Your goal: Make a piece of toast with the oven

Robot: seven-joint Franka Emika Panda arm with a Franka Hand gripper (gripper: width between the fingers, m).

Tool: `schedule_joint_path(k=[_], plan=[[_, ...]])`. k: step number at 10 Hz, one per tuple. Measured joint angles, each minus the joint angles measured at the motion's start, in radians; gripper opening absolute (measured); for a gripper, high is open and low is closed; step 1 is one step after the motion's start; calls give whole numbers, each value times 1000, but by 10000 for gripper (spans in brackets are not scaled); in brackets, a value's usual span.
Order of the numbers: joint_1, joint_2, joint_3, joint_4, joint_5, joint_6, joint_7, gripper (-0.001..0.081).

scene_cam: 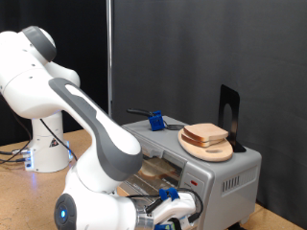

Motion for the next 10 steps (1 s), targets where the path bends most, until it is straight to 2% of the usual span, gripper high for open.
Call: schedule_joint_path(k=[1,3,5,7,10], plan=[[-16,3,18,-23,23,47,-105,0],[-82,32,82,-85,101,127,-351,0],[-151,80,137,-129,168,132,-545,0],[-191,106,164,-158,206,132,-626,0],[-213,110,173,-184,243,131,-659,0]])
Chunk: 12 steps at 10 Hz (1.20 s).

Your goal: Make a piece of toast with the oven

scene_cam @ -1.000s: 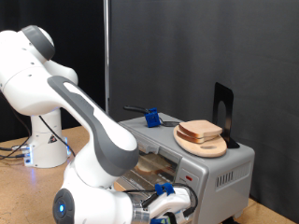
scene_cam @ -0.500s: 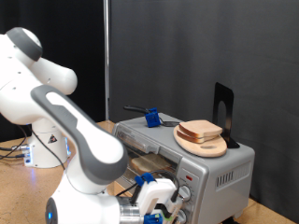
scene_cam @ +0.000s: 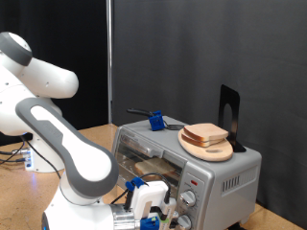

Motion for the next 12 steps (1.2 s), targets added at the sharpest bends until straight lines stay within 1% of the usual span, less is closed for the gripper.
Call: schedule_joint_path(k=[3,4,5,6,7,8,9,10,12], plan=[[-19,0,-1,-15,6,4,-21,13],[-21,-1,-4,-15,5,4,-15,192],[-20,-4,-9,-14,3,3,1,192],[-20,-6,-12,-10,-4,-1,26,376],[-15,-8,-19,3,-28,-19,78,512],[-3,-12,-32,25,-63,-49,144,512],[14,-15,-43,52,-98,-74,202,648],[32,-17,-51,77,-123,-90,245,676],[65,-17,-64,126,-155,-119,297,682]])
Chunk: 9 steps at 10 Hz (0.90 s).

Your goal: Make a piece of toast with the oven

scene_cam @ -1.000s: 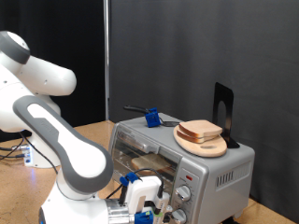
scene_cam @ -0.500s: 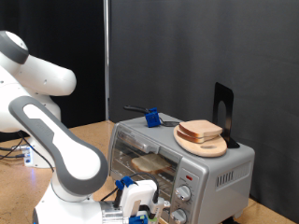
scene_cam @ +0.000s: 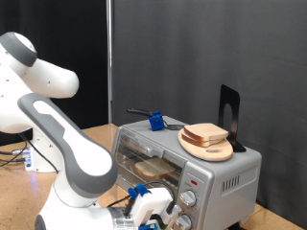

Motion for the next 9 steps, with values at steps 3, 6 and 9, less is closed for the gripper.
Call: schedule_joint_path(k=[3,6,9], plan=[[13,0,-11,15,-4,-12,8,682],[19,4,-15,8,-5,-7,8,682],[38,15,-17,7,-2,7,11,682]])
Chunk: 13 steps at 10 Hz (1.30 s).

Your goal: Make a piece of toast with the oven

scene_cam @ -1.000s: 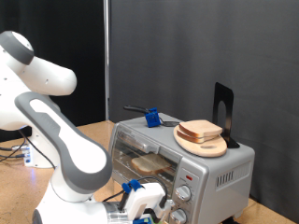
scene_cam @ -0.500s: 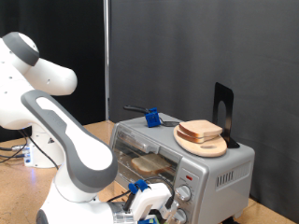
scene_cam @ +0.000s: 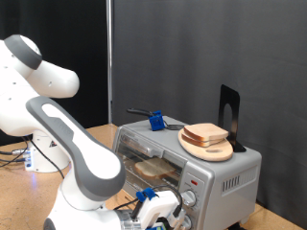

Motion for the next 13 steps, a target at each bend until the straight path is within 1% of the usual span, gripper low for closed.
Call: schedule_joint_path(k=[9,10,11,12,13], plan=[[-3,-2,24,-6,17,26,-5,682],[-3,-2,25,-6,17,27,-5,593],[-2,-2,26,-6,17,27,-5,593],[0,-2,27,-7,17,27,-5,409],[0,-2,28,-9,17,27,-6,409]])
